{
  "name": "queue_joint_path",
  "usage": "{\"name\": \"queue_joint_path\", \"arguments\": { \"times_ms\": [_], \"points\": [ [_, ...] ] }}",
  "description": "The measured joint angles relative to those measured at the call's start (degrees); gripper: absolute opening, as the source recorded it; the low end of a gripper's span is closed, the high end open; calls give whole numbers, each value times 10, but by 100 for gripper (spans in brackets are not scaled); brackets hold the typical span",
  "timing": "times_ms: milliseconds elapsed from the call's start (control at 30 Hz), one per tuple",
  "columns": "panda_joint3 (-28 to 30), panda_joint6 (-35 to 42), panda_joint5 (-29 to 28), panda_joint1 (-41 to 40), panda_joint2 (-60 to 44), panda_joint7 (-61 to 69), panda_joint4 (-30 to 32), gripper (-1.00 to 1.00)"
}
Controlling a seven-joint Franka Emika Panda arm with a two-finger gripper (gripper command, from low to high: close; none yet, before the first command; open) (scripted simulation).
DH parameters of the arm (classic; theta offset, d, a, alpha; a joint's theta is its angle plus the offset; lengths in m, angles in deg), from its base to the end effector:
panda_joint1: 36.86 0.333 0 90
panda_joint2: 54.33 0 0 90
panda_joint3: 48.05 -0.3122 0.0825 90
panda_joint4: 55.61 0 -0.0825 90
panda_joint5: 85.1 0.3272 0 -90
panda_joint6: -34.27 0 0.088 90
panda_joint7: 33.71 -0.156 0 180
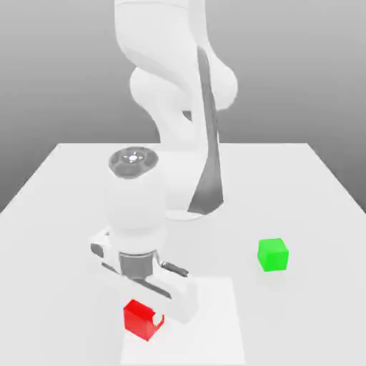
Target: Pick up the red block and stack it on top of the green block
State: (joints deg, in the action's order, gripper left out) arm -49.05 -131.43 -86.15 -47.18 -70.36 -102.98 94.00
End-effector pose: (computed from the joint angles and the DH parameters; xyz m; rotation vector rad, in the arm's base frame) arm 0.4095 -0.0658 0.1579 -2.4475 1.9683 -0.0013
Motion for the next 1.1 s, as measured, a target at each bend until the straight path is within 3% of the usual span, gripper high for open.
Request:
{"name": "queue_joint_path", "arguments": {
  "times_ms": [167,300,600,967,1100],
  "points": [
    [-13,77,12,5,97,-2,19,-100],
    [-71,104,64,123,178,-54,71,-100],
    [-206,135,170,297,347,-206,207,-100],
    [-284,19,16,205,228,-333,220,-100],
    [-287,-30,8,202,184,-339,219,-100]
  ]
}}
